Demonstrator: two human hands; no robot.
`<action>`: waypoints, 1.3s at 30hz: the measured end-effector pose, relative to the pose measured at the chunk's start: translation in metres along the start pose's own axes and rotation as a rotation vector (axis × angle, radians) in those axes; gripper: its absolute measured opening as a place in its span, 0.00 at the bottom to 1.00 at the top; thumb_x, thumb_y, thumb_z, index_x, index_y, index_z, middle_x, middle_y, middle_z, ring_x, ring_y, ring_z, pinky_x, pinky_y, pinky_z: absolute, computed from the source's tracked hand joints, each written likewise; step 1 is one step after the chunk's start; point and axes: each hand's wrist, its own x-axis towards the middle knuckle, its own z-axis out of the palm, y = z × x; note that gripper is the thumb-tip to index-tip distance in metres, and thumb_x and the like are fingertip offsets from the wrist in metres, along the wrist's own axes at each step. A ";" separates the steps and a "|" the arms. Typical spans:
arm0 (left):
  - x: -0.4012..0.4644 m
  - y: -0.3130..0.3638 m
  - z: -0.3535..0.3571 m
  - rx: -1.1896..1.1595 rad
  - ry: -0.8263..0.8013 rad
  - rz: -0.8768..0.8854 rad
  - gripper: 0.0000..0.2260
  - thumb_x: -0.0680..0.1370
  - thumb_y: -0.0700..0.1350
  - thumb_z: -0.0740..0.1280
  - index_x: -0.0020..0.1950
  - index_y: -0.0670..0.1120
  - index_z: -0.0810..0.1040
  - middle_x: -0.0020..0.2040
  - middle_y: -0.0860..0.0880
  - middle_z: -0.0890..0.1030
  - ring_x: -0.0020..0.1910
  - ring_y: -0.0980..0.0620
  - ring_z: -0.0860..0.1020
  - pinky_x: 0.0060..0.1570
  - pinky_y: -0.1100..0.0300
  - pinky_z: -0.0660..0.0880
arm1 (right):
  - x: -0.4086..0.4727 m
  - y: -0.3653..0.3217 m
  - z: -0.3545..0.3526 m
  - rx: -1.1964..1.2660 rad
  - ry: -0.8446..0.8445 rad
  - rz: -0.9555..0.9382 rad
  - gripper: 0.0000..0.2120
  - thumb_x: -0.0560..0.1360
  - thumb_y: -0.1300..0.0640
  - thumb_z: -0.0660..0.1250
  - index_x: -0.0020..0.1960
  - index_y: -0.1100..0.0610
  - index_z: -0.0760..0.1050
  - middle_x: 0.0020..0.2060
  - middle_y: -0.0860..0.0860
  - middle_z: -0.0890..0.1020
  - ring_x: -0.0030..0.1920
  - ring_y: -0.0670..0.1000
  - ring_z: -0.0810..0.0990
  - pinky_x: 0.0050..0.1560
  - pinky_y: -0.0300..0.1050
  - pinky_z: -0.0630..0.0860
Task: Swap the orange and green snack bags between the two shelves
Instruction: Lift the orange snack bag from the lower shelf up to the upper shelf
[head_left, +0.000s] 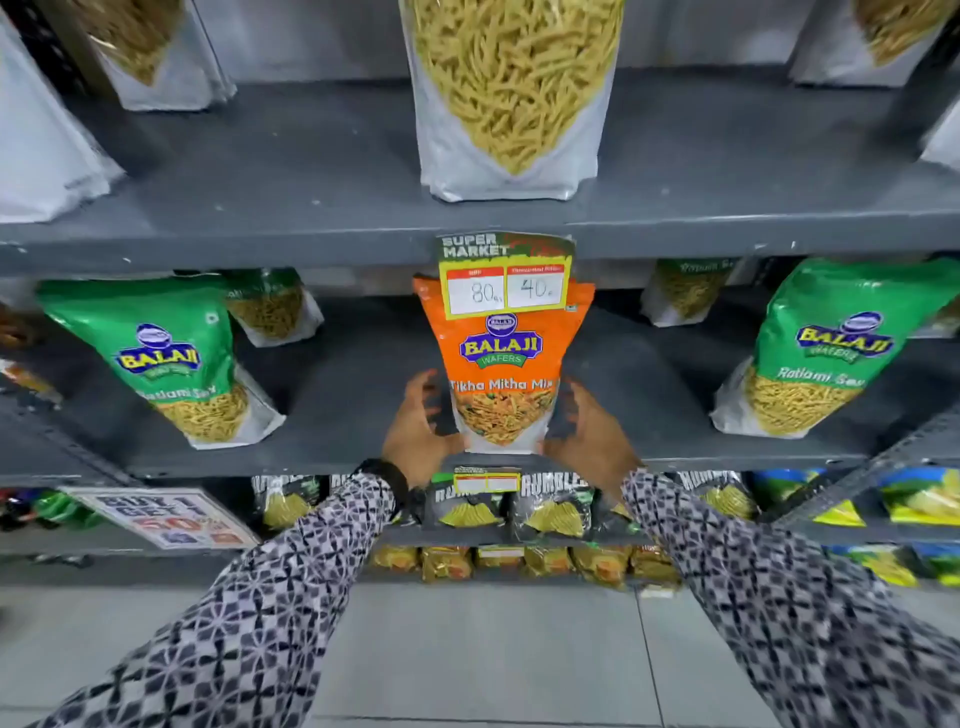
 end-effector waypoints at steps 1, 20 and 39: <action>0.007 -0.002 0.002 0.004 -0.035 0.007 0.42 0.72 0.33 0.79 0.79 0.49 0.61 0.64 0.53 0.74 0.67 0.44 0.75 0.64 0.45 0.76 | 0.013 0.003 0.004 0.035 -0.016 -0.028 0.46 0.67 0.56 0.82 0.78 0.47 0.61 0.69 0.50 0.79 0.70 0.56 0.78 0.69 0.60 0.75; -0.048 0.028 0.060 0.239 -0.241 0.086 0.31 0.73 0.44 0.80 0.70 0.53 0.68 0.61 0.54 0.77 0.65 0.47 0.77 0.62 0.52 0.76 | -0.066 0.032 -0.035 0.164 -0.014 -0.009 0.32 0.65 0.55 0.84 0.63 0.41 0.74 0.61 0.51 0.85 0.65 0.55 0.82 0.65 0.60 0.79; -0.164 0.253 0.074 0.140 -0.140 0.662 0.28 0.70 0.57 0.80 0.67 0.59 0.75 0.61 0.59 0.85 0.59 0.58 0.83 0.60 0.53 0.80 | -0.210 -0.098 -0.228 0.144 0.378 -0.355 0.25 0.75 0.58 0.77 0.68 0.45 0.74 0.56 0.41 0.84 0.56 0.37 0.81 0.53 0.33 0.77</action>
